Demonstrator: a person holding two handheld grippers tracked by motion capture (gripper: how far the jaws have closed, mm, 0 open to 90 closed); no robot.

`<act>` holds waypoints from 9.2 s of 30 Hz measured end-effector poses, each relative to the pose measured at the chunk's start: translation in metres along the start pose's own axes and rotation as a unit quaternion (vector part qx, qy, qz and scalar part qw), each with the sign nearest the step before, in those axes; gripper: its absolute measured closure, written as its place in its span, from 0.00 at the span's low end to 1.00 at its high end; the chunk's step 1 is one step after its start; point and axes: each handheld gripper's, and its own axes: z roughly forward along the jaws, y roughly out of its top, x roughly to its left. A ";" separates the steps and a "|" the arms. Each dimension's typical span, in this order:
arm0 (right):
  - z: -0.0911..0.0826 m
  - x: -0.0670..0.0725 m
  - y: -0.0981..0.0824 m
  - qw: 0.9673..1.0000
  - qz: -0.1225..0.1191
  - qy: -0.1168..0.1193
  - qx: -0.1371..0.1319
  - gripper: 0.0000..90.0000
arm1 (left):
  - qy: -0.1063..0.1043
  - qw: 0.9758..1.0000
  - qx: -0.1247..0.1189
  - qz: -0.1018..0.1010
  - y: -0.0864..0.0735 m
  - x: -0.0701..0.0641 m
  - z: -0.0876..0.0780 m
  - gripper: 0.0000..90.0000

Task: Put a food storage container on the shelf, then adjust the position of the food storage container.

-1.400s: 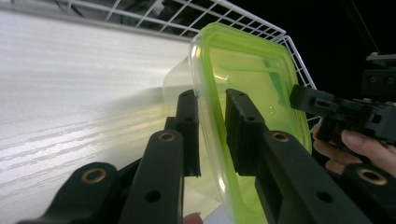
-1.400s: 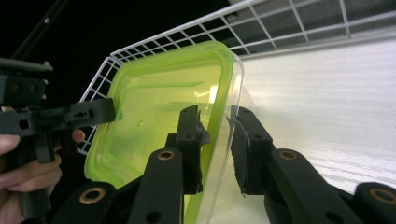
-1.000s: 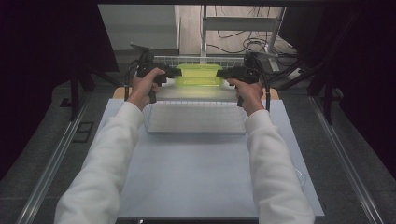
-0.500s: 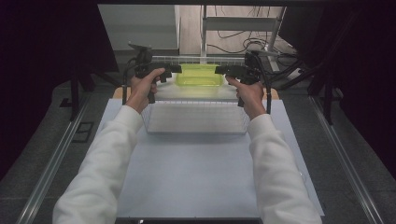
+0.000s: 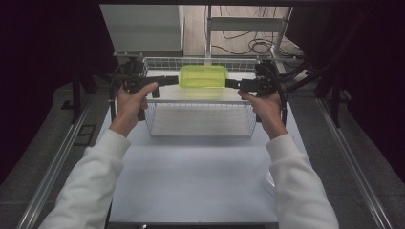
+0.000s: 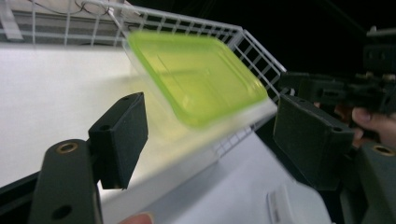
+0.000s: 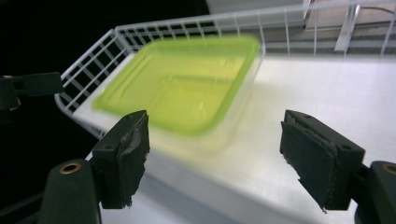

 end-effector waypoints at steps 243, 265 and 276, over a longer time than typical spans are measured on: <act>0.043 0.016 -0.221 0.953 -0.109 -0.021 0.281 0.98 | 0.089 0.977 0.193 0.000 -0.214 0.024 -0.004 0.33; -0.024 -0.023 -0.214 0.988 -0.028 0.010 0.149 0.41 | 0.087 0.981 0.172 -0.002 -0.212 0.021 -0.010 0.33; -0.024 -0.029 -0.214 0.989 0.007 0.065 0.130 0.32 | 0.084 0.983 0.166 -0.003 -0.211 0.020 -0.011 0.33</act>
